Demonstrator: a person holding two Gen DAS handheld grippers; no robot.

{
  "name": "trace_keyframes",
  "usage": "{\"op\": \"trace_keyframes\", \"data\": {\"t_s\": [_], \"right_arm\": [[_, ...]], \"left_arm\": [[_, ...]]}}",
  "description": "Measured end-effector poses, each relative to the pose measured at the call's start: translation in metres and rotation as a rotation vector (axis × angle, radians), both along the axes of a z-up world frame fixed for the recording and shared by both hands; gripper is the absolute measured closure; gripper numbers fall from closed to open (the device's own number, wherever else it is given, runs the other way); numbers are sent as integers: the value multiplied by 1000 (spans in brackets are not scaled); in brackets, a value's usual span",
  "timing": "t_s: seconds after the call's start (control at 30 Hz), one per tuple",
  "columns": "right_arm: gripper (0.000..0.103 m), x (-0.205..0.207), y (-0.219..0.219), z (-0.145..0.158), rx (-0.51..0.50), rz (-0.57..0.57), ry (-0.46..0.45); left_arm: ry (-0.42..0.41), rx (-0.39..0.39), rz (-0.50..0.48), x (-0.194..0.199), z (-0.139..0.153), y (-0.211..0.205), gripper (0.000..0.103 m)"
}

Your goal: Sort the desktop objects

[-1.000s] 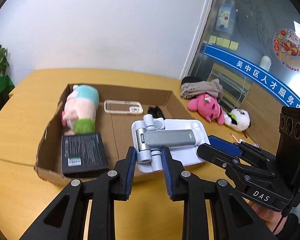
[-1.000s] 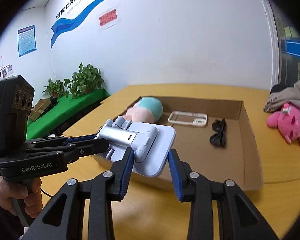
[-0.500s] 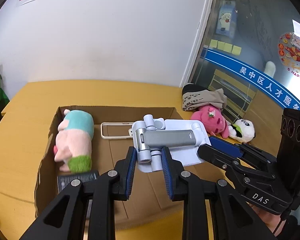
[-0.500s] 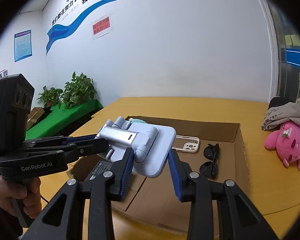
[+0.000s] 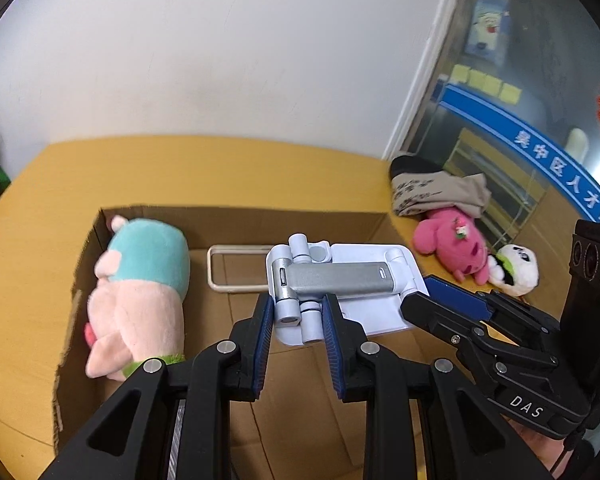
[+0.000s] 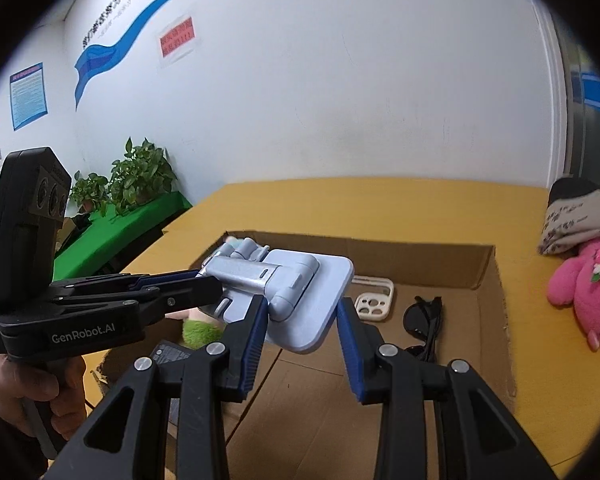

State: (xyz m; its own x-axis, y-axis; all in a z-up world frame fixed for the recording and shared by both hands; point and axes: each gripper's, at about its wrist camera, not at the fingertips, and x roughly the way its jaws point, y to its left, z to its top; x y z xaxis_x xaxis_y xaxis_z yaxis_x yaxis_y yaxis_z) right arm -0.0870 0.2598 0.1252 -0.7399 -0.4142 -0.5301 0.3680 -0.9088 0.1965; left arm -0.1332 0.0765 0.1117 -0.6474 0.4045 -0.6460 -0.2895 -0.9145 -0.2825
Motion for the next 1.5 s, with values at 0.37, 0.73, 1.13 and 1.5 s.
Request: {"op": "trace_keyframes", "data": {"t_s": [0.37, 0.73, 1.13, 1.5], "right_arm": [[69, -41, -13, -70, 63, -4, -260], [25, -2, -20, -51, 187, -91, -117], [19, 89, -15, -70, 190, -174, -23], [13, 107, -15, -115, 175, -264, 41]], "left_arm": [[-329, -48, 22, -39, -90, 9, 79], [-165, -55, 82, 2, -55, 1, 43], [270, -218, 188, 143, -40, -27, 0], [250, -212, 205, 141, -102, -30, 0]]}}
